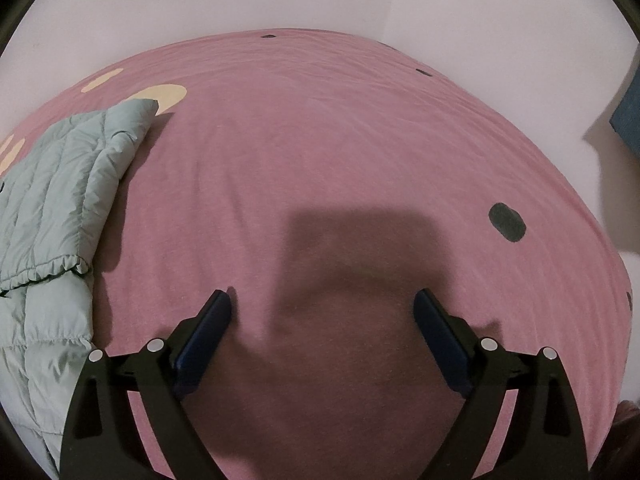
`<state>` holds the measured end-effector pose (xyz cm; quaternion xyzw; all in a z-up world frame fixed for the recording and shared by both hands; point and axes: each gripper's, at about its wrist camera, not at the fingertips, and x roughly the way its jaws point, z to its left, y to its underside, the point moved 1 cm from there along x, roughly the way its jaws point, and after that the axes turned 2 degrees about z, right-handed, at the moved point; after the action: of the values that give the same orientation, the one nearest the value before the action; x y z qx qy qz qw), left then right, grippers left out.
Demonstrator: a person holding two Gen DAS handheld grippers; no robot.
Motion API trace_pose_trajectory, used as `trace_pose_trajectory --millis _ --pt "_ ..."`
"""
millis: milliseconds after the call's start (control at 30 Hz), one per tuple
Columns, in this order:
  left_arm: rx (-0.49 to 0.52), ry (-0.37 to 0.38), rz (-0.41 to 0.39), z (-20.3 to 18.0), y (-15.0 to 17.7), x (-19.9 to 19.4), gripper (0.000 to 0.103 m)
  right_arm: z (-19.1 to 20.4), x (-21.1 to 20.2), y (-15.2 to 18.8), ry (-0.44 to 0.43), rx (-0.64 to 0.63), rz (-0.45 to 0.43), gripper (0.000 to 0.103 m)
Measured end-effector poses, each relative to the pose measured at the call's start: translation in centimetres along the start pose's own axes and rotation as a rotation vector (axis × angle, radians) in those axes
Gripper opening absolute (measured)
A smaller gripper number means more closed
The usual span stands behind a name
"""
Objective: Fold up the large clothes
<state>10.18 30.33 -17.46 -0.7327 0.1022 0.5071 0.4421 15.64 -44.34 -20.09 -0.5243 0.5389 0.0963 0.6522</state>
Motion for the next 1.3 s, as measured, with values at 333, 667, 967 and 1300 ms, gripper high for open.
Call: trace_pose_trajectory --millis 333,667,967,1300 --pt "-0.160 0.202 -0.009 5.1 -4.1 2.8 0.079 0.4 0.0 -0.1 0.005 0.001 0.000 0.092" --pt "-0.280 0.276 -0.066 7.2 -5.4 4.2 0.048 0.4 -0.1 -0.1 0.006 0.001 -0.001 0.093" --pt "-0.296 0.209 -0.071 6.3 -6.8 4.1 0.005 0.2 0.1 -0.2 0.000 0.004 -0.001 0.094" --pt "0.027 0.287 -0.223 -8.0 -7.9 -4.0 0.005 0.0 0.2 -0.3 -0.006 0.010 -0.001 0.094"
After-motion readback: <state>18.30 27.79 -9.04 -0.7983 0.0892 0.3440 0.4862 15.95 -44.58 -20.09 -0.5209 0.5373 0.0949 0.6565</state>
